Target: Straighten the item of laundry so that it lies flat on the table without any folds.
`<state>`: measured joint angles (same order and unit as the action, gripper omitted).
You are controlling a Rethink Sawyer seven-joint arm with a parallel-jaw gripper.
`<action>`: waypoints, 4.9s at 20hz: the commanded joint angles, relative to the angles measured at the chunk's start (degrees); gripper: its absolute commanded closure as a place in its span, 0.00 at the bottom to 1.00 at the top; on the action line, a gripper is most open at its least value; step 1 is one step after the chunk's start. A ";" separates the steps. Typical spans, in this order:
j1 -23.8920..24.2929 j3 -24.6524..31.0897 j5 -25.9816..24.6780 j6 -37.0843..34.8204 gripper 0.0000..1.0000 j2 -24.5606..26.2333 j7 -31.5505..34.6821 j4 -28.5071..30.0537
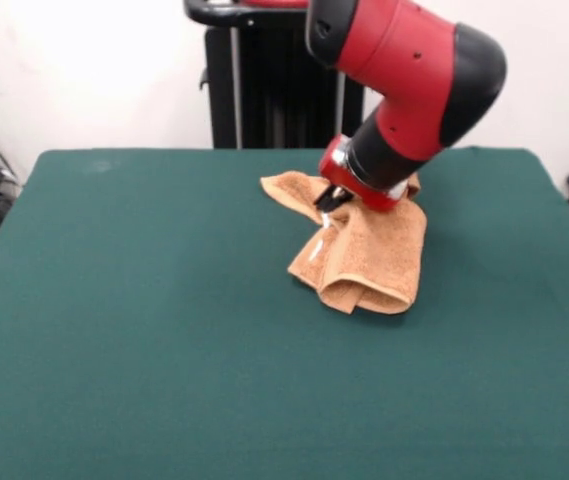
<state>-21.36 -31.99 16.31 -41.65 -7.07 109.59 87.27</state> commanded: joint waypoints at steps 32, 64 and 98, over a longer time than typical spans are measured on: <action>10.40 20.89 0.23 1.89 1.00 -12.89 7.86 5.81; -0.69 7.66 0.71 -7.06 0.00 2.41 22.16 -10.51; 3.08 9.90 5.72 -27.61 0.00 0.91 16.85 -13.29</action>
<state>-18.28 -28.32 19.81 -60.22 -7.64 109.60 76.70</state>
